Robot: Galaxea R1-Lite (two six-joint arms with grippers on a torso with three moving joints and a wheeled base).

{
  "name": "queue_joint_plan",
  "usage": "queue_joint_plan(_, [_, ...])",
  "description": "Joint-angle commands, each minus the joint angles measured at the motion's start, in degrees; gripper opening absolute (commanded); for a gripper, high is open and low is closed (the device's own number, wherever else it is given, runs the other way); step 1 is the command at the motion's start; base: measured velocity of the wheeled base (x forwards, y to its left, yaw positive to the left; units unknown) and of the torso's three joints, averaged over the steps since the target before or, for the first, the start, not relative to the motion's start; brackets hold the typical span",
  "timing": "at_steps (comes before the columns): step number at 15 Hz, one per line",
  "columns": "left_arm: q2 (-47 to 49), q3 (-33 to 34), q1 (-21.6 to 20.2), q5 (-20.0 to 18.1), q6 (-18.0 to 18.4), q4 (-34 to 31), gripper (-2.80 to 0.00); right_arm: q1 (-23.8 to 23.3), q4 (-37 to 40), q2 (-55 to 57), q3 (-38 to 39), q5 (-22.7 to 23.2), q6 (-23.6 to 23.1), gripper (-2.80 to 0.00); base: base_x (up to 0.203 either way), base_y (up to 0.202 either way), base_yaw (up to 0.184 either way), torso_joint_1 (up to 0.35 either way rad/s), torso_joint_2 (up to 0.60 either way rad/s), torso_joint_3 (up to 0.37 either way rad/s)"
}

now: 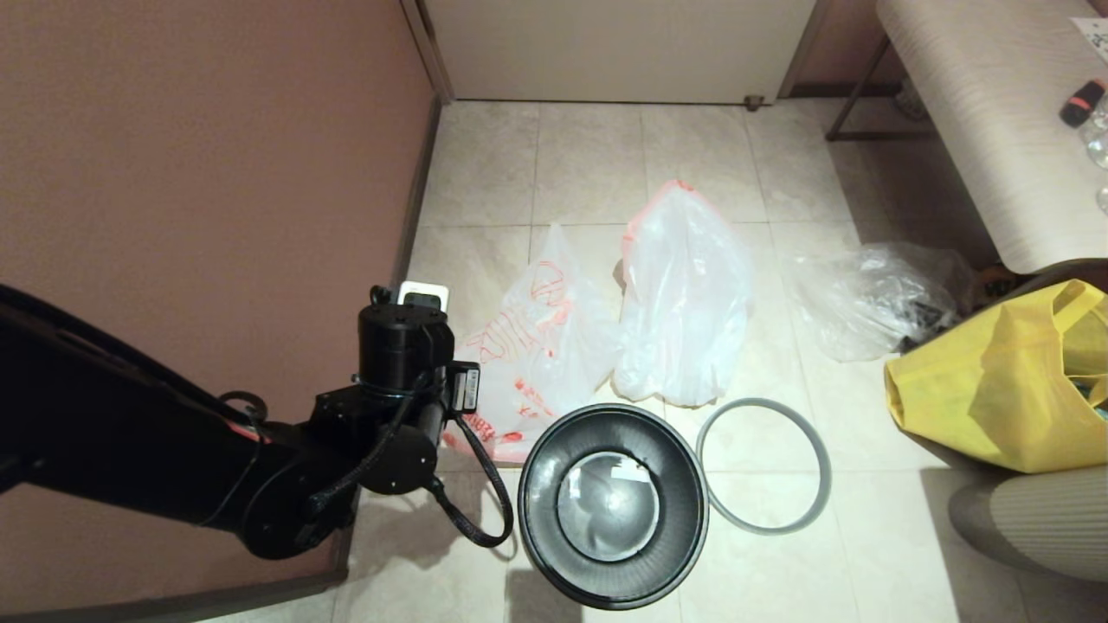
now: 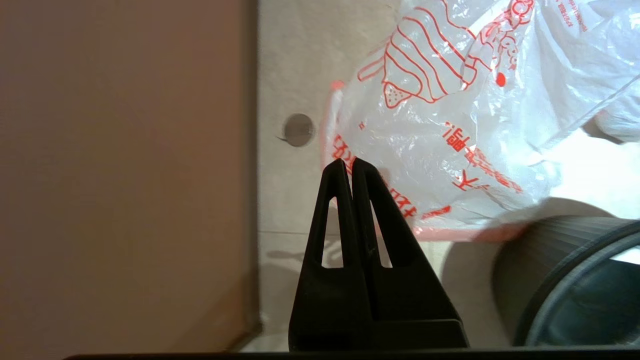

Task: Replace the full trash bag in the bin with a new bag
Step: Pick up a new trash bag

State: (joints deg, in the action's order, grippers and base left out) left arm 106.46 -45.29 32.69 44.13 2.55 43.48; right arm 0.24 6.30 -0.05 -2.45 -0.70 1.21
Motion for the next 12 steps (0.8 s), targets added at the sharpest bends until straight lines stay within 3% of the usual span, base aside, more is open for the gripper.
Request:
queue_joint_plan(1, [4.8, -1.6, 0.3, -0.1, -1.3, 0.4, -2.8, 0.0, 0.0, 0.0, 0.0, 0.0, 0.0, -2.8, 0.0, 0.0, 0.0, 0.0, 0.0, 0.0])
queue_joint_plan(3, [12.0, -7.0, -0.8, -0.5, -3.0, 0.5, -2.8, 0.0, 0.0, 0.0, 0.0, 0.0, 0.0, -2.8, 0.0, 0.0, 0.0, 0.0, 0.0, 0.0])
queue_joint_plan(4, [15.9, -11.1, -1.6, -0.5, -3.5, 0.6, 0.0, 0.0, 0.0, 0.0, 0.0, 0.0, 0.0, -2.8, 0.0, 0.0, 0.0, 0.0, 0.0, 0.0])
queue_joint_plan(12, [47.1, -53.0, -4.4, -2.6, -3.8, -3.9, 0.0, 0.0, 0.0, 0.0, 0.0, 0.0, 0.0, -2.8, 0.0, 0.0, 0.0, 0.0, 0.0, 0.0])
